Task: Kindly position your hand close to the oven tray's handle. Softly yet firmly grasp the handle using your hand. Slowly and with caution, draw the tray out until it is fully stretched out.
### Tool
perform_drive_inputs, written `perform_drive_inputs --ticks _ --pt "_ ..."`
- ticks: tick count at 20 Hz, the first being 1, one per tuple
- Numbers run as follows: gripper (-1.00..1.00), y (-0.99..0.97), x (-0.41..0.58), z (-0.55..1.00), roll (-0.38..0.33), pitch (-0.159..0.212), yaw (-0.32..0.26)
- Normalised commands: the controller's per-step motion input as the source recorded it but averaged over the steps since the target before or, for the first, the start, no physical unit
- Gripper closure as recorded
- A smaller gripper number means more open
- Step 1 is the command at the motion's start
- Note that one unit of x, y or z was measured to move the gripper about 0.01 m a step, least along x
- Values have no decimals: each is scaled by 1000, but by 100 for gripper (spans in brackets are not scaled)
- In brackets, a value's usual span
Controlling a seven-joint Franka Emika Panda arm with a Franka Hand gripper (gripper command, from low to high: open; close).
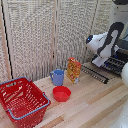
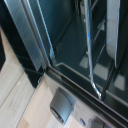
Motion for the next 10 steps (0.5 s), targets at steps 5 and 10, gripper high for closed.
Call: perform_drive_inputs --ticks 5,10 --pt "-100 -396 65 0 -80 0 5" --pt "100 -96 0 0 0 0 0"
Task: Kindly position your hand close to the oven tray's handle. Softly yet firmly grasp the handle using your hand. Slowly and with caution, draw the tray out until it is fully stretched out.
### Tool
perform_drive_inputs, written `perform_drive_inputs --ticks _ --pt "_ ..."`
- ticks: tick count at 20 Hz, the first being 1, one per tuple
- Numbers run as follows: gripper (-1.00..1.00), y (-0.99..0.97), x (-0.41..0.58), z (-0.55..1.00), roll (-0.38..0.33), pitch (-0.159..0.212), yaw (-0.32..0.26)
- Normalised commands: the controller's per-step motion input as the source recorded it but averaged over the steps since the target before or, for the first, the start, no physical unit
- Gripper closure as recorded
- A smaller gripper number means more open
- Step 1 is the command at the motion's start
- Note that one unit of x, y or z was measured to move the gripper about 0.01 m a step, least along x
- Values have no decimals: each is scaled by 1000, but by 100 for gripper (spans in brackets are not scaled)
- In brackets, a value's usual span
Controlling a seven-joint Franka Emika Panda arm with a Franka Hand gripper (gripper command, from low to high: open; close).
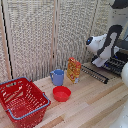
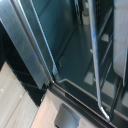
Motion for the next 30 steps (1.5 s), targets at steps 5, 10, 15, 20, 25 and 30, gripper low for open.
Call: perform_drive_inputs --ticks 5,10,15,20,25,30 --pt "100 -94 0 14 -4 0 0" --pt "100 -148 -1 126 -11 16 27" --pt "100 127 -58 53 -26 11 69" --pt "100 199 -96 23 -51 0 50" --pt "100 227 -87 0 -30 1 -5" --pt "100 742 0 -19 10 1 -27"
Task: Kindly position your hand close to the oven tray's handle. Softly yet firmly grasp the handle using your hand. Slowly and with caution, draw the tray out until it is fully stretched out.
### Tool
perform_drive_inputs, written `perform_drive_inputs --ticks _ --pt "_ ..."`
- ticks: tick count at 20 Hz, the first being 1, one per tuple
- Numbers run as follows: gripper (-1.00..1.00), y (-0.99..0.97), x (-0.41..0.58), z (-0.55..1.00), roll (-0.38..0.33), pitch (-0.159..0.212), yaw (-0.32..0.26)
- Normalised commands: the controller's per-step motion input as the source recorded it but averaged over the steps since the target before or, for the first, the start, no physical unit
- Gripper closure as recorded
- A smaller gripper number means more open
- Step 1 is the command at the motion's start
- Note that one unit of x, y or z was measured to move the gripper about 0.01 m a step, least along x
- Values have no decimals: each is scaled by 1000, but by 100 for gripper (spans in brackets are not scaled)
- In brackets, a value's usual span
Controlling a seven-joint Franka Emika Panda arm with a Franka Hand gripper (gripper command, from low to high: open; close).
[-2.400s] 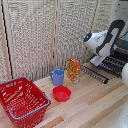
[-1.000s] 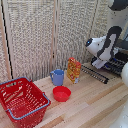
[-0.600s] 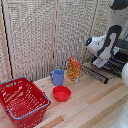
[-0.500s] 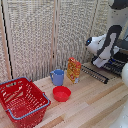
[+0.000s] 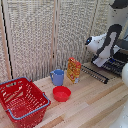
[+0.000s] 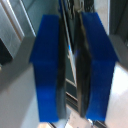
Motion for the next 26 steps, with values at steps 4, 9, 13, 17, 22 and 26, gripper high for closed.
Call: perform_drive_inputs --ticks 4,9,13,17,22,26 --pt "100 911 1 -179 -57 0 -57" --pt "100 828 0 -239 -119 0 -65" --pt "100 662 12 -68 -96 0 -43" --pt "100 691 -18 -166 -78 0 -12" --pt "100 863 -69 -277 -45 23 -12" --pt "100 596 -127 -21 0 3 -9"
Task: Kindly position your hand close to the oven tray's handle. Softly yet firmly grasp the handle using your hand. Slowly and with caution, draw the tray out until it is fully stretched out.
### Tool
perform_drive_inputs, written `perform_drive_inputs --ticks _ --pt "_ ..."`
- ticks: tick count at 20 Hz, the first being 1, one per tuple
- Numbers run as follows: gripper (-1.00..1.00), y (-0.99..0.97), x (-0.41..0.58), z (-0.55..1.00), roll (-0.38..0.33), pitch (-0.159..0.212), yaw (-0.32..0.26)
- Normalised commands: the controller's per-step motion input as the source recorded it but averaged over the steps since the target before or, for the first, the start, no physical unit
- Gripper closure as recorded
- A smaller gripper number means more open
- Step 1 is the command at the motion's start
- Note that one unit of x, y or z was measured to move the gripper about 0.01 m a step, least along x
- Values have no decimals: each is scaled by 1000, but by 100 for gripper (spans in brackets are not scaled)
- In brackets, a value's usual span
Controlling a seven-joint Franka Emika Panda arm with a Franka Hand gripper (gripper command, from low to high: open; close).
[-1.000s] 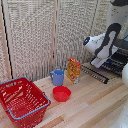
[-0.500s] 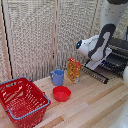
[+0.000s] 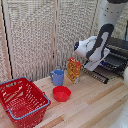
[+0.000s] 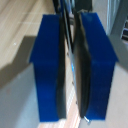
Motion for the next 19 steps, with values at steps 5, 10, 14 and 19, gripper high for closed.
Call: perform_drive_inputs --ticks 5,10,14,19 --pt "-100 315 7 0 0 1 12" --pt "-100 13 153 135 0 6 8" --pt "-100 11 170 688 39 -17 -18" --pt "-100 51 150 799 18 -2 -71"
